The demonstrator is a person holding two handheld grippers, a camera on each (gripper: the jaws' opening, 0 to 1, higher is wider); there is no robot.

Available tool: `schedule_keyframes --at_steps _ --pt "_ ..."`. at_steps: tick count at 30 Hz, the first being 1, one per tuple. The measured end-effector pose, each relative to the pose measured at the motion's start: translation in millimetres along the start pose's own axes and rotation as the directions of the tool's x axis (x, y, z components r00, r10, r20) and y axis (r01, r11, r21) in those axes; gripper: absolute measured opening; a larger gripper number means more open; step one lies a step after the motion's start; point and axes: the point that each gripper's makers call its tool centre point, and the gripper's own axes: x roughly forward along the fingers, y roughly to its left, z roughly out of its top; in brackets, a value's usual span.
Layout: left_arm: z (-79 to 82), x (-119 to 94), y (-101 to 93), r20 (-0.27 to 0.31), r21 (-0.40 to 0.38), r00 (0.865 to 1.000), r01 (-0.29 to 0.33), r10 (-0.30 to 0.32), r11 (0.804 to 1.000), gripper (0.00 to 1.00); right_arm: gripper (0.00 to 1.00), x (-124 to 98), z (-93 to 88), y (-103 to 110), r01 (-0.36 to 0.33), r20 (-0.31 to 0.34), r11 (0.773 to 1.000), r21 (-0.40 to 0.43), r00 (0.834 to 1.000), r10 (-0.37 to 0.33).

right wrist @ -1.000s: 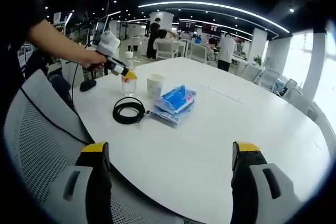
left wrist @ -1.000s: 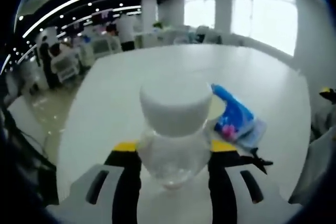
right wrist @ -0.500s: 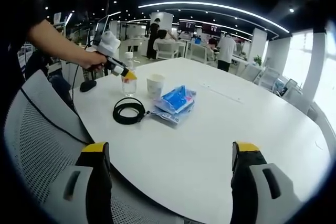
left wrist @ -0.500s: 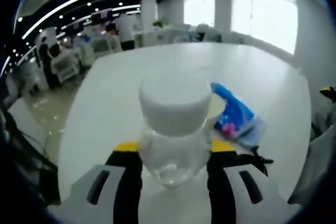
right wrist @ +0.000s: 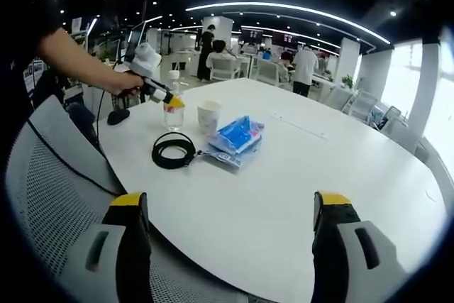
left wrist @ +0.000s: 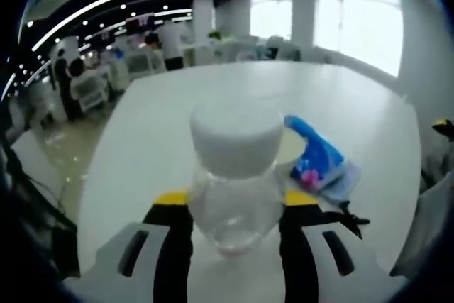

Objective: Arrange the tabletop items into an orderly group along one side of the table until the central work area is clear of visible clutter.

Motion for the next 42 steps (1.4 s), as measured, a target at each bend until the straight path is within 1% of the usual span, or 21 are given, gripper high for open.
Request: schedule_keyframes --at_steps 3,11,22,29,34,42 --pt "1.3 0 0.9 0.004 0.009 1.000 -0.005 0.005 1.000 0.44 0.97 0 0.0 0 0.001 0.000 1.000 0.001 1.000 -0.001" --pt "8.0 2 5.9 0.026 -0.004 1.000 -0.008 0.008 1.000 0.44 0.97 0 -0.3 -1 0.002 -0.001 1.000 0.001 1.000 -0.002" --pt "8.7 10 14.0 0.019 0.001 1.000 -0.022 0.021 1.000 0.44 0.97 1 -1.8 -1 0.002 -0.009 1.000 0.000 1.000 -0.002" --pt "16.6 16 17.2 0.029 -0.005 0.999 -0.017 0.017 1.000 0.44 0.97 2 -2.7 -1 0.004 -0.014 1.000 0.001 1.000 -0.004" --pt "26.5 23 20.2 0.036 0.012 0.999 -0.007 0.006 1.000 0.44 0.96 2 -2.8 -2 0.007 -0.017 1.000 0.000 1.000 -0.007" --pt "30.8 32 24.6 0.025 0.027 1.000 0.010 -0.011 1.000 0.45 0.96 1 -4.1 -3 0.012 -0.023 1.000 0.000 1.000 -0.012"
